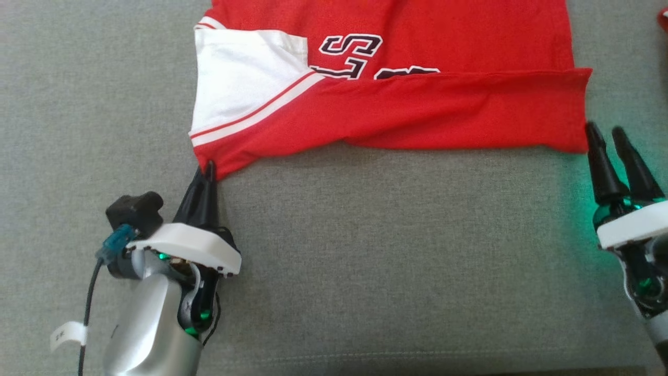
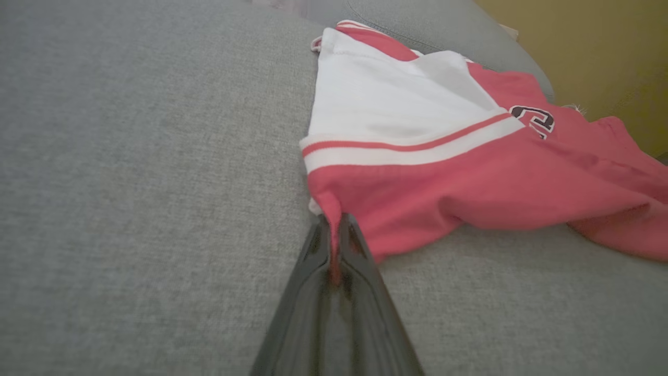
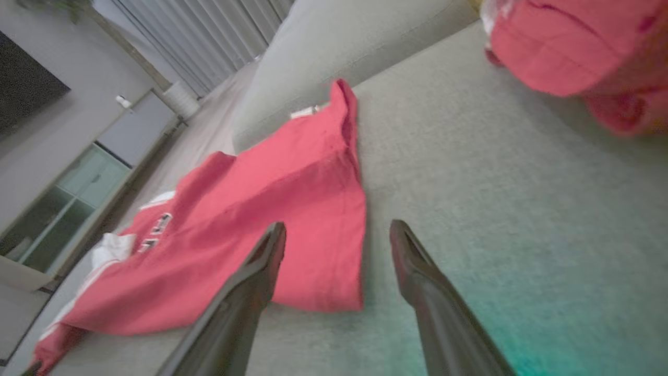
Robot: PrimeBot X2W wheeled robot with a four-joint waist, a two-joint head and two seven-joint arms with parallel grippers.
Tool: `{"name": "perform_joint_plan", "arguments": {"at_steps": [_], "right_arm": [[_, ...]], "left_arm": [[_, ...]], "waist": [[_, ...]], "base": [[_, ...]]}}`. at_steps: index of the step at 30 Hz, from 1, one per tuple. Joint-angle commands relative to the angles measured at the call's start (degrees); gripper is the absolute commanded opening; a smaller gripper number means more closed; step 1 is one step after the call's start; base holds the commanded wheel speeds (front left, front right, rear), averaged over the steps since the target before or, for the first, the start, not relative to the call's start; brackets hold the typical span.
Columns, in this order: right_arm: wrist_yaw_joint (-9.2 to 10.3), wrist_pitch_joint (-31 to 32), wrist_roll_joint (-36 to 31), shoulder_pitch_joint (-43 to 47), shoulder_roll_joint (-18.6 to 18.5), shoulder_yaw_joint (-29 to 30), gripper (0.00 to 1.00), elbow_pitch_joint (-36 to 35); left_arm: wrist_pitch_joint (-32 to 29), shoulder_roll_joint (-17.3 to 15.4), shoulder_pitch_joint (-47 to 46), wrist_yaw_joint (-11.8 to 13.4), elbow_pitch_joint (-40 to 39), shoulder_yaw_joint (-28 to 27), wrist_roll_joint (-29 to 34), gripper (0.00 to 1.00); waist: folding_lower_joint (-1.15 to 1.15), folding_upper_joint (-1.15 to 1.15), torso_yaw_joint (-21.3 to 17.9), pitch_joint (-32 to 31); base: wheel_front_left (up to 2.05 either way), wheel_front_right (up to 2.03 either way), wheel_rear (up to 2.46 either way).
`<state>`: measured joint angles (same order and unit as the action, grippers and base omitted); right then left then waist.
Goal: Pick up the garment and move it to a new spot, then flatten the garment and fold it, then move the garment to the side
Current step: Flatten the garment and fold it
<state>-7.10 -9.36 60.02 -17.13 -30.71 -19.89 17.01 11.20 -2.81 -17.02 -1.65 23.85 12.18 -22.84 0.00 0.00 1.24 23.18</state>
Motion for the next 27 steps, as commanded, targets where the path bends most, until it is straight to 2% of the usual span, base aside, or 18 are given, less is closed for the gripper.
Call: {"name": "perform_joint_plan", "arguments": {"at_steps": [1, 10, 11, 13, 14, 16, 17, 18, 19, 21, 22, 27], "right_arm": [[-0.39, 0.74, -0.93, -0.60, 0.08, -0.09, 1.00, 0.39], [-0.39, 7.08, -4.58, -4.80, 5.84, 1.71, 1.00, 10.10], [-0.39, 7.78, -4.94, -5.13, 6.22, 1.75, 0.82, 10.97], [-0.39, 8.55, -5.15, -5.27, 6.56, 1.91, 0.82, 11.83], [-0.39, 9.35, -5.42, -5.26, 6.76, 2.02, 0.54, 12.48], [-0.39, 10.38, -6.19, -4.97, 6.88, 2.40, 0.71, 13.20], [-0.39, 10.74, -6.96, -4.69, 6.70, 2.44, 0.71, 13.31], [-0.39, 11.01, -8.07, -4.35, 6.38, 2.32, 0.62, 13.24], [-0.39, 11.27, -9.14, -3.95, 6.12, 2.19, 0.47, 13.06], [-0.39, 11.78, -10.81, -3.11, 5.97, 2.13, 0.08, 12.43], [-0.39, 11.95, -11.61, -2.68, 5.84, 2.21, 0.00, 12.11], [-0.39, 12.08, -15.19, -0.51, 4.80, 3.83, 0.00, 10.23]], "left_arm": [[0.15, -0.76, 0.39, -0.36, -0.39, -0.85, 0.00, 0.00], [1.24, -1.79, -0.14, -0.73, -1.79, -0.31, 0.53, 0.00], [1.33, -1.97, -0.29, -0.72, -1.84, -0.26, 0.65, 0.00], [1.39, -2.18, -0.46, -0.66, -1.83, -0.14, 0.90, 0.00], [1.45, -2.39, -0.64, -0.62, -1.83, -0.02, 1.14, 0.00], [1.57, -2.77, -0.95, -0.59, -1.87, 0.13, 1.46, 0.00], [1.61, -3.01, -1.10, -0.59, -1.88, 0.26, 1.67, 0.00], [1.64, -3.22, -1.27, -0.61, -1.89, 0.36, 1.82, 0.00], [1.63, -3.37, -1.42, -0.69, -1.86, 0.40, 1.80, 0.00], [1.65, -3.78, -1.62, -0.78, -1.76, 0.38, 1.78, 0.00], [1.65, -3.98, -1.65, -0.83, -1.68, 0.42, 1.82, 0.00], [1.60, -4.92, -0.96, -1.52, -1.98, 1.20, 1.97, 0.00]], "waist": [[0.00, 0.00, 0.36, -0.46], [0.00, 0.00, 1.62, -1.03], [0.00, 0.00, 1.78, -1.05], [0.00, 0.00, 1.97, -1.09], [0.00, 0.00, 2.15, -1.13], [0.00, 0.00, 2.41, -1.23], [0.00, 0.00, 2.53, -1.28], [0.00, 0.00, 2.63, -1.35], [0.00, 0.00, 2.69, -1.43], [0.00, 0.00, 2.72, -1.77], [0.00, 0.00, 2.77, -1.99], [0.00, 0.00, 3.08, -3.42]], "base": [[0.00, 0.00, 0.00], [0.00, 0.00, 0.00], [0.00, 0.00, 0.00], [0.00, 0.00, 0.00], [0.00, 0.00, 0.00], [0.00, 0.00, 0.00], [0.00, 0.00, 0.00], [0.00, 0.00, 0.00], [0.00, 0.00, 0.00], [0.00, 0.00, 0.00], [0.00, 0.00, 0.00], [0.00, 0.00, 0.00]]}}
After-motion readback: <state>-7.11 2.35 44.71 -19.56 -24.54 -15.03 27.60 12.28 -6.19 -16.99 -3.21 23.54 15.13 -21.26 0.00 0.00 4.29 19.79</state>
